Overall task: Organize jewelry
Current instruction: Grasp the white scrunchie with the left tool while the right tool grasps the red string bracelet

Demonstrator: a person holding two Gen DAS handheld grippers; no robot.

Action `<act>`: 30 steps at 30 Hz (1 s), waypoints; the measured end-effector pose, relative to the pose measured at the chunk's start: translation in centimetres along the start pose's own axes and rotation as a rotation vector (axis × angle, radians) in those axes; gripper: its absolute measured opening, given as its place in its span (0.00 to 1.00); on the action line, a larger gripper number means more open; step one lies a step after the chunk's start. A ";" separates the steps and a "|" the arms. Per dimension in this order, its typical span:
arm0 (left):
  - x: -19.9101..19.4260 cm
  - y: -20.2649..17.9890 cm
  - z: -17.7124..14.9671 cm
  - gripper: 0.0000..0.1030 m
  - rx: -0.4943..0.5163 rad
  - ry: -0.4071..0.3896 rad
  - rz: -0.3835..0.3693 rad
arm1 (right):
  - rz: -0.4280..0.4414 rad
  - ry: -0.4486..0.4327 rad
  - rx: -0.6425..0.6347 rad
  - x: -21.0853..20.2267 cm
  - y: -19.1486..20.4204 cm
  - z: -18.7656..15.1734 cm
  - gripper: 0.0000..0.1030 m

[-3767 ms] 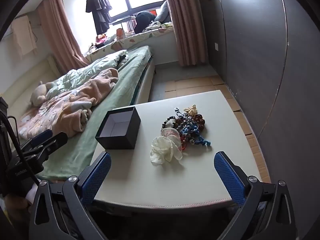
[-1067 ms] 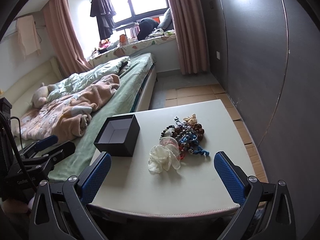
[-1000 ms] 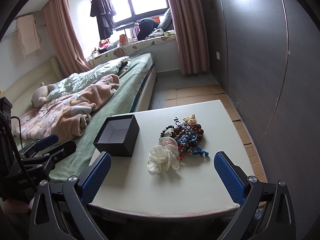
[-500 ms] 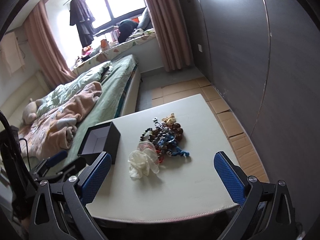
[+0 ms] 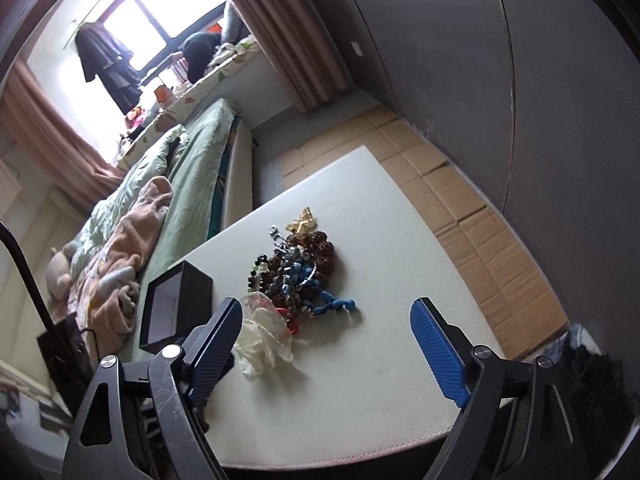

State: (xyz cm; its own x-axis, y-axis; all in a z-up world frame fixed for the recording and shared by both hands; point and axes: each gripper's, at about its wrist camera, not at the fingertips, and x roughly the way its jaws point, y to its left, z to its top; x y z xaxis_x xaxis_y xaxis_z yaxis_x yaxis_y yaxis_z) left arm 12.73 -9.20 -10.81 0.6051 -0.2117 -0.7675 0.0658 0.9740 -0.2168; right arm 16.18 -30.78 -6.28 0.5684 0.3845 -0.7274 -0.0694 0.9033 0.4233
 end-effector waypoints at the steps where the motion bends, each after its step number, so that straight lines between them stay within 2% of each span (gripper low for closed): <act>1: 0.6 0.0 0.0 0.71 -0.005 0.013 -0.001 | 0.010 0.017 0.022 0.5 -0.3 0.1 0.81; 3: 1.5 0.0 0.1 0.69 -0.021 0.026 -0.010 | 0.015 0.042 0.043 1.3 -0.6 0.3 0.78; 5: 2.4 0.0 0.1 0.58 -0.031 0.047 0.007 | 0.021 0.060 0.049 1.9 -0.5 0.3 0.77; 7: 3.2 0.3 0.2 0.17 -0.047 0.077 -0.004 | 0.046 0.080 0.056 2.6 -0.4 0.4 0.74; 10: 2.6 0.4 0.2 0.07 -0.054 0.062 -0.015 | 0.091 0.151 0.109 4.7 -0.6 0.1 0.61; 12: 1.6 0.5 0.5 0.06 -0.049 0.024 -0.019 | 0.093 0.200 0.129 6.2 -0.6 -0.2 0.47; 19: -0.8 2.2 1.9 0.03 -0.093 -0.048 -0.029 | 0.109 0.266 0.121 9.1 1.3 -1.0 0.42; 21: -1.6 2.9 2.3 0.03 -0.111 -0.065 -0.029 | 0.098 0.285 0.121 10.0 1.7 -1.3 0.36; 29: -3.6 4.6 2.8 0.03 -0.119 -0.110 -0.025 | 0.035 0.319 0.096 12.5 3.1 -1.8 0.27; 30: -3.9 4.8 2.9 0.03 -0.126 -0.116 -0.026 | 0.029 0.322 0.092 12.8 3.2 -1.9 0.21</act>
State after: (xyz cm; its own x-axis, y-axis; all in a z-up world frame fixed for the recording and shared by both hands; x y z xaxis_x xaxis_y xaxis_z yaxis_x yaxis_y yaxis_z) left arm 12.96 -3.46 -7.14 0.6923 -0.2186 -0.6877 -0.0135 0.9489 -0.3152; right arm 21.65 -22.59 -15.21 0.2779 0.4633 -0.8415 0.0012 0.8758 0.4826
